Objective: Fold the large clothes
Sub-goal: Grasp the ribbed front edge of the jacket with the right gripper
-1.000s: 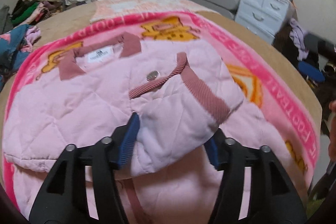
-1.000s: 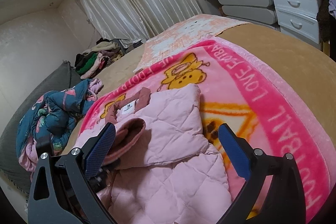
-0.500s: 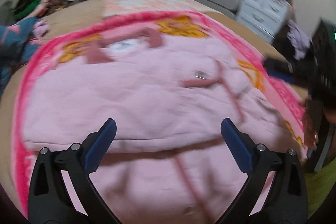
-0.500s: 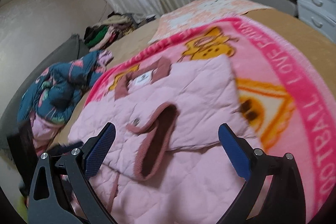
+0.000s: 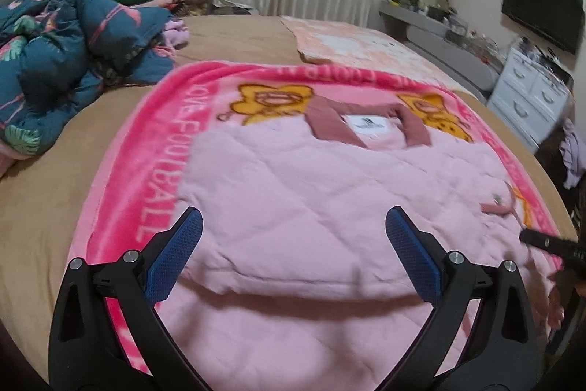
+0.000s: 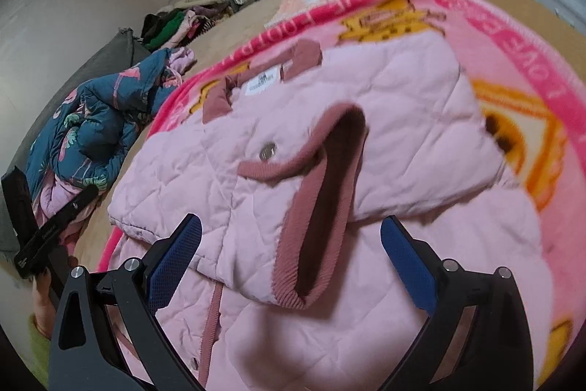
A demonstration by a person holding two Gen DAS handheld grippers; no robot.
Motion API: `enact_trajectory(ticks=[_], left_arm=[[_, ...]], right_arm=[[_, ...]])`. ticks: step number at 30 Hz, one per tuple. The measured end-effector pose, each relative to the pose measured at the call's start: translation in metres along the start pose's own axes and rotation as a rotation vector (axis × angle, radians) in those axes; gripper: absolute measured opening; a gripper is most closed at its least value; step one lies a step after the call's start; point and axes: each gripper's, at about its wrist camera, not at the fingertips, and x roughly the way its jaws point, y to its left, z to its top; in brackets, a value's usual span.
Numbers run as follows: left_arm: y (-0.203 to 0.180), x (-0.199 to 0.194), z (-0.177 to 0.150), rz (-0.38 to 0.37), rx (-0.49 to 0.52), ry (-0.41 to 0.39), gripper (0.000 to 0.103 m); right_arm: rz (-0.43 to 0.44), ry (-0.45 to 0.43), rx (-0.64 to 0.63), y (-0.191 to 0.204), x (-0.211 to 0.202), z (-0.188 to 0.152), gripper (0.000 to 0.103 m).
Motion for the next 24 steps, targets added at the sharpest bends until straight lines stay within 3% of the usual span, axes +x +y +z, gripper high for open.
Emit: enact_trajectory(ticks=[2, 4, 6, 8, 9, 11, 18, 24], left_arm=[[0.010, 0.011, 0.003, 0.003, -0.023, 0.016, 0.094], [0.017, 0.018, 0.005, 0.016, -0.028, 0.020, 0.094], [0.017, 0.019, 0.003, 0.023, -0.021, 0.000, 0.094], [0.013, 0.023, 0.004, 0.014, -0.009, 0.000, 0.094], [0.013, 0.025, 0.005, -0.003, -0.009, 0.005, 0.094], [0.009, 0.027, 0.008, -0.019, -0.003, -0.006, 0.093], [0.004, 0.031, 0.011, -0.041, 0.026, -0.013, 0.093], [0.003, 0.038, 0.007, -0.048, 0.037, 0.009, 0.090]], right_arm=[[0.012, 0.012, 0.030, -0.002, 0.005, -0.004, 0.098], [0.029, 0.015, 0.059, -0.005, 0.008, -0.006, 0.090], [0.053, 0.031, 0.085, -0.008, 0.011, -0.007, 0.058], [0.084, 0.034, 0.096, -0.010, 0.012, -0.007, 0.042], [0.092, 0.024, 0.082, -0.010, 0.011, -0.007, 0.029], [0.097, -0.007, 0.038, -0.004, 0.004, -0.004, 0.019], [0.036, -0.192, -0.205, 0.029, -0.038, 0.011, 0.014], [-0.011, -0.274, -0.284, 0.032, -0.051, 0.031, 0.014]])
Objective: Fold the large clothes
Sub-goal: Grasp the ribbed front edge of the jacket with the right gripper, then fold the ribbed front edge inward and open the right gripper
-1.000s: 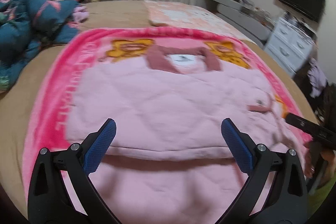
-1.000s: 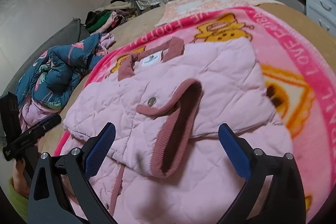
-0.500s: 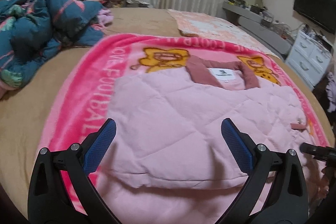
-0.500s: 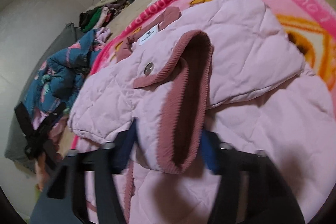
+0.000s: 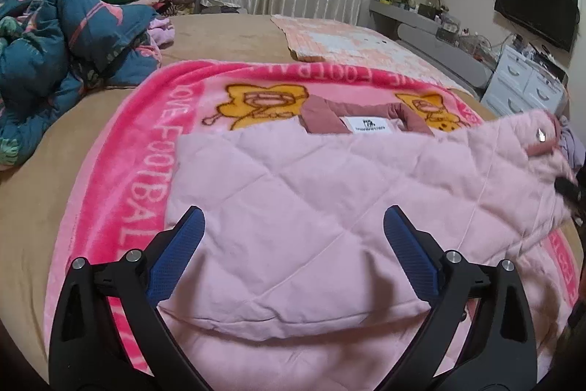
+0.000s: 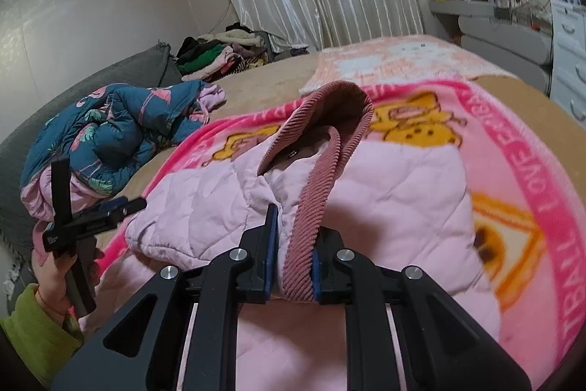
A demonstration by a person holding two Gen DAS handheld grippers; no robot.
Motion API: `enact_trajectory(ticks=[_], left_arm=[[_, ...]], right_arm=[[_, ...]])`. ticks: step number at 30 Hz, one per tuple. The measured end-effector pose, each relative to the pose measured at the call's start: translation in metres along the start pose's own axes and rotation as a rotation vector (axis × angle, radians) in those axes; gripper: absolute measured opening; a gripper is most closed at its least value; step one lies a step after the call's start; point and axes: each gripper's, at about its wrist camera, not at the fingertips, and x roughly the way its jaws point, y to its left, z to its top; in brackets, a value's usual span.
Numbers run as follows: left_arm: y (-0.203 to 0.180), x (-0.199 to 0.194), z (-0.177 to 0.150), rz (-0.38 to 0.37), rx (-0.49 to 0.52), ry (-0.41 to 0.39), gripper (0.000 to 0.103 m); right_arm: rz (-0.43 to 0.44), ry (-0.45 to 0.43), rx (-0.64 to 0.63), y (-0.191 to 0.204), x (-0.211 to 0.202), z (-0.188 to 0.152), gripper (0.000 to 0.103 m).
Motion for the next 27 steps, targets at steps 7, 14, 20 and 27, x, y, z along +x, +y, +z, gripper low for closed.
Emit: enact_trajectory(ticks=[7, 14, 20, 27], left_arm=[[-0.005, 0.020, -0.009, -0.032, 0.009, 0.061, 0.081], [-0.015, 0.029, -0.016, -0.031, 0.036, 0.086, 0.080], [-0.018, 0.036, -0.022, -0.030, 0.053, 0.119, 0.080], [-0.019, 0.047, -0.030, -0.008, 0.048, 0.164, 0.081]], right_arm=[[-0.053, 0.038, 0.005, -0.019, 0.021, -0.002, 0.014], [-0.091, 0.105, 0.017, -0.029, 0.034, -0.012, 0.025], [-0.209, 0.048, -0.017, -0.029, 0.014, -0.015, 0.065], [-0.176, 0.048, -0.097, -0.003, 0.012, -0.005, 0.086]])
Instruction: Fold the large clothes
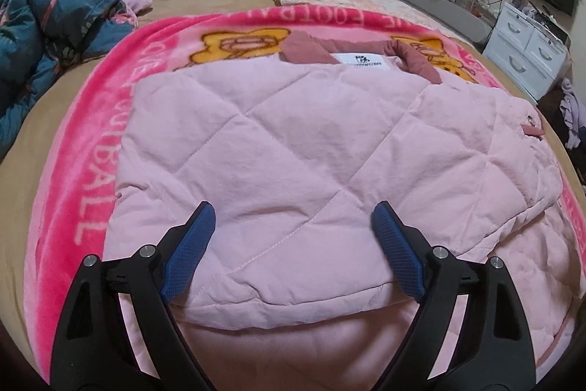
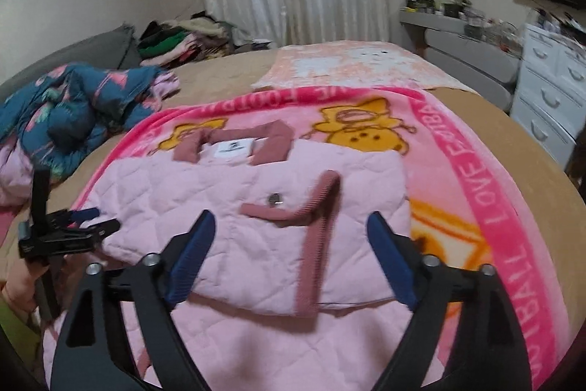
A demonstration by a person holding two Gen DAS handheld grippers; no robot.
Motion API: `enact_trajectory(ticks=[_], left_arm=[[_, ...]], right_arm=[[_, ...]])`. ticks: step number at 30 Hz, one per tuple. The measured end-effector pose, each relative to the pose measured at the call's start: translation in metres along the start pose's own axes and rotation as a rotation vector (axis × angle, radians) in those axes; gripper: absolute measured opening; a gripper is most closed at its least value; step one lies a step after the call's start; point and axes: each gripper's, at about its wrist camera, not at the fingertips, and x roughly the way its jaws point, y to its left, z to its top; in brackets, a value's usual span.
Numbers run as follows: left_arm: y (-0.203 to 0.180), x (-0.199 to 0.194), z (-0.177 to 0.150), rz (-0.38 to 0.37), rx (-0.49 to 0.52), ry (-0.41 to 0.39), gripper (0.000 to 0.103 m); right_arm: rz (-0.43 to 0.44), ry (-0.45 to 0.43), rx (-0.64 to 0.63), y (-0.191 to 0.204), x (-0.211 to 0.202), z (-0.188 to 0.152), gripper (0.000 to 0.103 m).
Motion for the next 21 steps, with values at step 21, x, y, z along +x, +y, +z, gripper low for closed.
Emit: enact_trajectory(ticks=[21], left_arm=[[0.003, 0.004, -0.003, -0.022, -0.016, 0.022, 0.081]], right_arm=[[-0.021, 0.326, -0.131, 0.083, 0.140, -0.005, 0.095]])
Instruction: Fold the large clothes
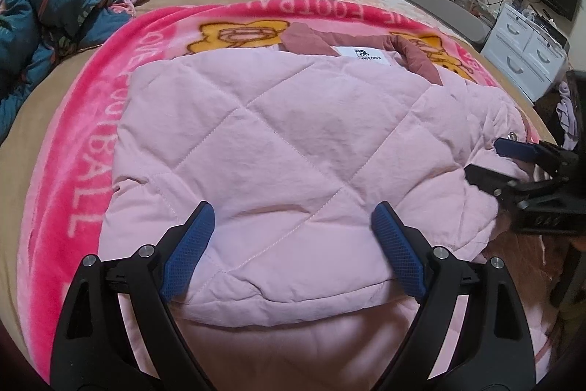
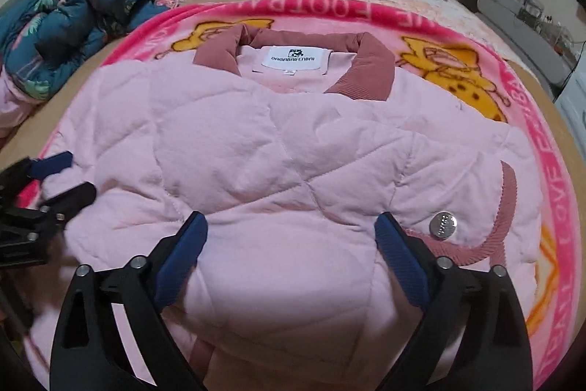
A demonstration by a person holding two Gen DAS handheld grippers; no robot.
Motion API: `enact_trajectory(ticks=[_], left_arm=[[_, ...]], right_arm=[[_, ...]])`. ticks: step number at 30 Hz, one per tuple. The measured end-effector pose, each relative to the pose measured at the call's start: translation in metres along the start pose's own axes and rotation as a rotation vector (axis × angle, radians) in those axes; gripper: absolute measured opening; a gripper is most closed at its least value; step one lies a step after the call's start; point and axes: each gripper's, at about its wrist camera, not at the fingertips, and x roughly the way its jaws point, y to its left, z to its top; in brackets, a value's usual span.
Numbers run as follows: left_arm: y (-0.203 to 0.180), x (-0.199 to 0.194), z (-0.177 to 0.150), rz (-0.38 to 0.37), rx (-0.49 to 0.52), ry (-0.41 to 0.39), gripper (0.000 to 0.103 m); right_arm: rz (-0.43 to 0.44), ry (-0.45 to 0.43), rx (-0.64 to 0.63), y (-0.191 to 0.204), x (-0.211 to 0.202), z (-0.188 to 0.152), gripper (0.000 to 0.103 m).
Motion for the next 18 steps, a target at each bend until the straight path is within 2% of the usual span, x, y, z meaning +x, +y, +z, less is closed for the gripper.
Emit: enact_trajectory(ticks=[9, 16, 18], left_arm=[[-0.002, -0.004, 0.004, 0.000, -0.010, 0.008, 0.082], [-0.009, -0.023, 0.012, -0.077, -0.030, -0.005, 0.088], [-0.012, -0.030, 0.013, -0.083, -0.035, -0.017, 0.094]], right_arm=[[0.012, -0.014, 0.024, -0.005, -0.002, -0.001, 0.096], [0.082, -0.079, 0.130, -0.021, -0.039, -0.004, 0.096], [0.095, -0.093, 0.161, -0.027, -0.048, -0.006, 0.096]])
